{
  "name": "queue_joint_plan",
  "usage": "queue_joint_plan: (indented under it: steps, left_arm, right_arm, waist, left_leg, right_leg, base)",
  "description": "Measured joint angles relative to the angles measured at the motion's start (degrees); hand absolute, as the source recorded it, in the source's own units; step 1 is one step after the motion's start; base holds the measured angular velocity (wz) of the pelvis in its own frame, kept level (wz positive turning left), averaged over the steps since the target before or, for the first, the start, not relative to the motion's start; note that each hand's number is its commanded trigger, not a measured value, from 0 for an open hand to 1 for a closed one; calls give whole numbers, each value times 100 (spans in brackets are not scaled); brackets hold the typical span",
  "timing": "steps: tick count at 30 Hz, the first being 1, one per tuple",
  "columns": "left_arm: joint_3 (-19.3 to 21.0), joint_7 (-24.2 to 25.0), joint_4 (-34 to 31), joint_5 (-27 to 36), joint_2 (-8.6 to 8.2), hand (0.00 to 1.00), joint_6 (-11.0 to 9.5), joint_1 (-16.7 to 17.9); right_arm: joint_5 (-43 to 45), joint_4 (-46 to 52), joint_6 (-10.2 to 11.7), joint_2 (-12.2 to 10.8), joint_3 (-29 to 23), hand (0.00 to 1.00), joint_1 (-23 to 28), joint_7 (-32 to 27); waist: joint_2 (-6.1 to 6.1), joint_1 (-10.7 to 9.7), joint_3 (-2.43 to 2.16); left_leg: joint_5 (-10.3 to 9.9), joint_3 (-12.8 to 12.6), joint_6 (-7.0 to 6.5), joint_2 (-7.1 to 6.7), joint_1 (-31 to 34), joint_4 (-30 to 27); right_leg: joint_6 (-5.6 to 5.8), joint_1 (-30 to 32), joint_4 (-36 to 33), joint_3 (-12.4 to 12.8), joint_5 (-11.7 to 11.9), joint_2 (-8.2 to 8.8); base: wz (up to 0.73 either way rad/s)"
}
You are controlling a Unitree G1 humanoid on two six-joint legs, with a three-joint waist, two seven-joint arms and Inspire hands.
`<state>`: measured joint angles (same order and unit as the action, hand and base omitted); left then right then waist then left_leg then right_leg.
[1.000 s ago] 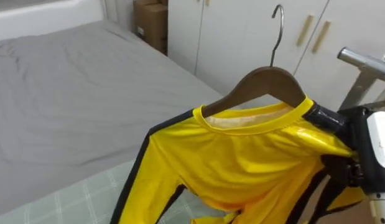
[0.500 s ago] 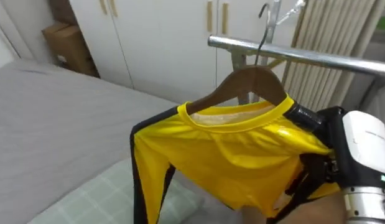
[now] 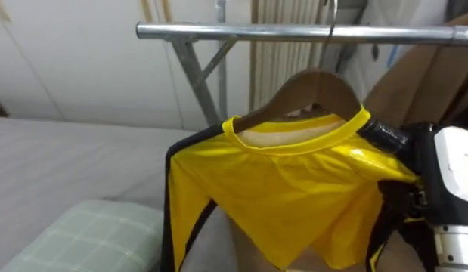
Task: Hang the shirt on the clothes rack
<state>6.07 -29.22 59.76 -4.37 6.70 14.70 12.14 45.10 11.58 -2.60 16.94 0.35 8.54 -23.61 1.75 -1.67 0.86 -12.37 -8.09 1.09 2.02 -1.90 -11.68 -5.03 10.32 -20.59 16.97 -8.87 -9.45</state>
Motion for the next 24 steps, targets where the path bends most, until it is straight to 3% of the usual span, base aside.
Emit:
queue_joint_plan:
  steps: [4, 9, 11, 12, 13, 16, 24]
  left_arm:
    - [-12, 6, 240, 198, 73, 0, -131, 3]
    - [-10, 6, 466, 196, 89, 0, -279, 6]
    - [-11, 7, 522, 196, 91, 0, -287, 8]
    - [-11, 7, 572, 196, 107, 0, -292, 16]
    - [-10, 7, 599, 195, 121, 0, -294, 21]
    - [-9, 7, 598, 195, 123, 0, -296, 27]
    - [1, 24, 585, 194, 131, 0, -296, 27]
  right_arm:
    - [-35, 2, 0, -64, 19, 100, 10, 50]
    - [50, -10, 12, -123, 83, 100, 13, 78]
    - [104, -10, 11, -123, 112, 100, 13, 137]
    - [163, -10, 11, -126, 132, 100, 13, 176]
    - [184, -5, 10, -126, 127, 100, 11, 225]
    - [188, 81, -1, -117, 115, 100, -10, 321]
    - [260, 286, -1, -118, 115, 100, -33, 455]
  waist:
    - [22, -29, 10]
    - [77, 76, 1]
    - [120, 117, -3]
    - [166, 169, -7]
    - [209, 176, -21]
    - [257, 185, -20]
    - [257, 195, -20]
  left_leg:
    - [-39, -395, -19, 27, 17, 42]
    - [-132, -807, -67, 65, 14, 47]
    - [-132, -886, -67, 76, -37, 58]
    - [-133, -941, -68, 78, -94, 73]
    - [-135, -939, -62, 77, -110, 68]
    - [-138, -917, -44, 79, -104, 74]
    - [-148, -916, -41, 105, -109, 90]
  right_leg:
    - [144, 110, 111, 347, 213, -108]
    - [202, 213, 228, 459, 448, -164]
    - [193, 182, 291, 422, 511, -161]
    - [166, 178, 294, 246, 527, -132]
    - [146, 170, 305, 138, 528, -112]
    - [137, 100, 363, 213, 542, -142]
    - [136, 78, 475, 190, 585, -145]
  base:
    - [-48]
    - [-36]
    - [-26]
    - [-24]
    - [-17]
    - [-5]
    - [0]
